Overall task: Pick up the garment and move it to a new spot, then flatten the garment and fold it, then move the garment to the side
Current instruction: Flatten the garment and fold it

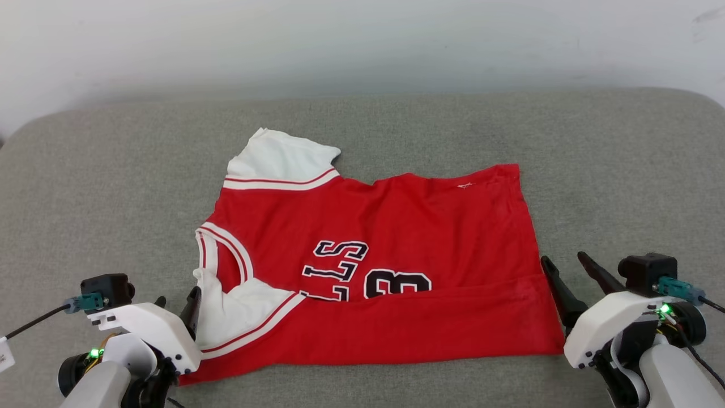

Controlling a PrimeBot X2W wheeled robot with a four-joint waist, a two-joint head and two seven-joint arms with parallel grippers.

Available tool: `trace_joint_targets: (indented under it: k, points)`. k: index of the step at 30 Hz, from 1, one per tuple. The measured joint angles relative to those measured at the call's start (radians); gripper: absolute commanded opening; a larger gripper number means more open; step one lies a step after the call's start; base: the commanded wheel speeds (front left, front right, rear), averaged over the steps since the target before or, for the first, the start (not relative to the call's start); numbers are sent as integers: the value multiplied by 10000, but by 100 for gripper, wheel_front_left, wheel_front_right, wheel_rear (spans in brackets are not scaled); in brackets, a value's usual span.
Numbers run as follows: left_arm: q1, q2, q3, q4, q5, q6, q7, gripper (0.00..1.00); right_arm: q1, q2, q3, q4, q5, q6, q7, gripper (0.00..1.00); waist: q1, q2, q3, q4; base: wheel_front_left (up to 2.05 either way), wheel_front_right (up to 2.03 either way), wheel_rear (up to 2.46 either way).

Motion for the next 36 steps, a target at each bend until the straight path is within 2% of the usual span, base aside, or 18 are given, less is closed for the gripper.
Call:
trace_joint_targets:
  k: [3, 7, 13, 16, 21, 25, 26, 27, 28, 33, 36]
  points:
    - [187, 376, -100, -360, 19, 10, 441, 100, 323, 15, -270, -387, -318, 0, -731, 100, 0, 0, -365, -106, 0, 0, 0]
    - [406, 1041, -199, -936, -81, 23, 1546, 100, 906, 105, -723, -1289, -777, 0, -1271, 100, -1, 0, -816, -234, 0, 0, 0]
    - [1021, 1933, -552, -1918, -502, 148, 3722, 100, 2059, 531, -1220, -2838, -1243, 0, -1081, 100, -3, 0, -1101, -565, 0, 0, 0]
    - [1401, 2228, -581, -2295, -738, 449, 4474, 100, 2419, 811, -1350, -3513, -1413, 0, -846, 100, -3, 0, -1018, -744, 0, 0, 0]
    - [1744, 2376, -537, -2506, -1124, 729, 5083, 100, 2669, 1162, -1471, -4270, -1549, 0, -573, 100, -2, 0, -616, -975, 0, 0, 0]
    - [1728, 2322, -412, -2341, -1455, 671, 5269, 100, 2694, 1290, -1530, -4537, -1567, 0, -443, 100, -3, 0, -248, -1141, 0, 0, 0]
    - [1726, 2291, -368, -2280, -1528, 640, 5265, 55, 2695, 1319, -1530, -4556, -1561, 0, -401, 100, -3, 0, -182, -1195, 0, 0, 0]
    - [1727, 2257, -328, -2226, -1593, 602, 5223, 20, 2699, 1325, -1547, -4571, -1559, 0, -380, 100, -3, 0, -132, -1240, 0, 0, 0]
    - [1730, 2215, -270, -2167, -1666, 546, 5160, 0, 2707, 1321, -1605, -4589, -1538, 0, -305, 100, -4, 0, -90, -1275, 0, 0, 0]
    - [1742, 1891, -196, -2021, -1584, 385, 4376, 0, 2765, 1204, -1837, -4709, -1296, 0, 215, 100, -3, 0, -113, -1250, 0, 0, 0]
    - [1741, 1883, -280, -2098, -1189, 412, 3933, 0, 2759, 993, -2019, -4704, -997, 0, 932, 100, -3, 0, -184, -1122, 0, 0, 0]
